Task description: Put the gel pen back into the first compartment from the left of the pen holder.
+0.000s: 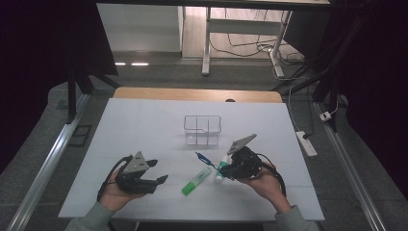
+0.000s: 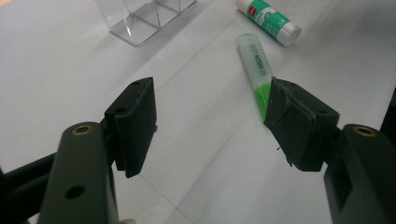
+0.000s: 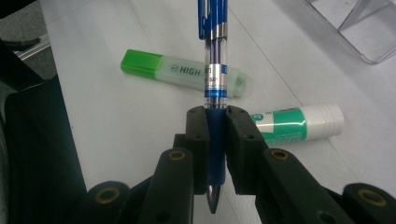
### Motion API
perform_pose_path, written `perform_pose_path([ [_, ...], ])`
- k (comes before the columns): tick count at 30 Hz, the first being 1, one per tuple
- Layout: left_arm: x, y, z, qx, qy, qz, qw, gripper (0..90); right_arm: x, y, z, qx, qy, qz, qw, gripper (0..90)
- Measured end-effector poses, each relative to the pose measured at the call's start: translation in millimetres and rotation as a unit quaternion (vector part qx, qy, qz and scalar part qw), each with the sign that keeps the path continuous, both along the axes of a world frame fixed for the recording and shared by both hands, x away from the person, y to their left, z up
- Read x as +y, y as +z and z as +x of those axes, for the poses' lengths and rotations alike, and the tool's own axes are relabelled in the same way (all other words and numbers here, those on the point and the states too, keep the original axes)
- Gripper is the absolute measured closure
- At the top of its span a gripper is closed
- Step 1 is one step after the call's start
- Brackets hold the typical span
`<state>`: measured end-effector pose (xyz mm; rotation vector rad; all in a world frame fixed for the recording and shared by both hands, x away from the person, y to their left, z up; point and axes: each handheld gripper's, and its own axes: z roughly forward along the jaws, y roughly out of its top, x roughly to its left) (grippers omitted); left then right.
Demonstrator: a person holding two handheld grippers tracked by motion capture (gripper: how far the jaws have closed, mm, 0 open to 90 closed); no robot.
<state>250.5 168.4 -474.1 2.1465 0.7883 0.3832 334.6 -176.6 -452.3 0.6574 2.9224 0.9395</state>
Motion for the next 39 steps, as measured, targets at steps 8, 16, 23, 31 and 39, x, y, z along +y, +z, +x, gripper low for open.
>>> perform_pose_path([
  [8,-14.2,7.1,2.7,-0.002,-0.016,0.006,0.9998,33.0,7.9,-2.7,-1.9,0.001,0.009,-0.005,0.9999,79.2],
  [16,-29.0,14.6,7.0,-0.009,-0.028,0.012,0.9995,32.1,15.7,-4.7,-2.7,0.003,0.019,-0.011,0.9997,79.2],
  [23,-42.0,15.8,12.7,-0.006,-0.037,0.022,0.999,31.6,27.8,-7.8,-3.7,0.006,0.033,-0.017,0.9993,79.2],
  [31,-67.8,22.5,22.8,-0.017,-0.068,0.049,0.9963,31.6,40.2,-11.0,-5.1,0.015,0.044,-0.025,0.9986,79.3],
  [39,-81.3,18.6,32.4,-0.006,-0.098,0.09,0.9911,33.6,43.5,-12.2,-5.9,0.015,0.052,-0.032,0.998,79.2],
])
